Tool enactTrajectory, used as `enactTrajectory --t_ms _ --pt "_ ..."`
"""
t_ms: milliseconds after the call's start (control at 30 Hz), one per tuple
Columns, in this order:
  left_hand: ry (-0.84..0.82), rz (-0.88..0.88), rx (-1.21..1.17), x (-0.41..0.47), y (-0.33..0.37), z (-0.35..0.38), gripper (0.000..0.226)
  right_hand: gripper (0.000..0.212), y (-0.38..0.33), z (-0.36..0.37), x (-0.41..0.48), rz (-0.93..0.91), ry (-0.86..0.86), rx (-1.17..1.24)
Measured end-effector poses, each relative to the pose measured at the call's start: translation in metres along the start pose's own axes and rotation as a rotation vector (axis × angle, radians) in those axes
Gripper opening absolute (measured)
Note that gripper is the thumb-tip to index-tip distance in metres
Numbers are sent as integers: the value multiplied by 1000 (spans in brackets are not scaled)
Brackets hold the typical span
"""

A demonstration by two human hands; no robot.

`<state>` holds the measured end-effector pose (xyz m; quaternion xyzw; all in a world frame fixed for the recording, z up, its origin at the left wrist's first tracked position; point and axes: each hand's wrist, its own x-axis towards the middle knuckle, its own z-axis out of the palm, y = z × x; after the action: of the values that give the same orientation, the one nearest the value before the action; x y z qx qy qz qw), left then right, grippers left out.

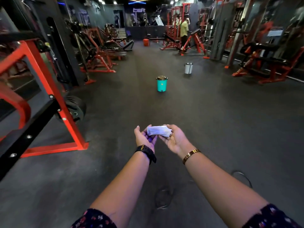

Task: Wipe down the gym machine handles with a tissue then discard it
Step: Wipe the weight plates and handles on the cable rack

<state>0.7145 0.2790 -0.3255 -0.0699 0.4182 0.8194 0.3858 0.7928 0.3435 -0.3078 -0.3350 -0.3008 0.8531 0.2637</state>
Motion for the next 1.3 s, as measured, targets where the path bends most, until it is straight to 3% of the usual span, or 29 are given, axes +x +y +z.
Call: enactTrajectory --t_ms 500,933,1300 --pt "70 53 -109 286 106 67 49 17 -46 123 292 60 -51 -11" --pt "91 108 -125 609 208 227 50 15 -177 237 639 78 -131 -15" --pt "127 161 -202 835 299 280 50 17 -215 346 868 103 -167 -60"
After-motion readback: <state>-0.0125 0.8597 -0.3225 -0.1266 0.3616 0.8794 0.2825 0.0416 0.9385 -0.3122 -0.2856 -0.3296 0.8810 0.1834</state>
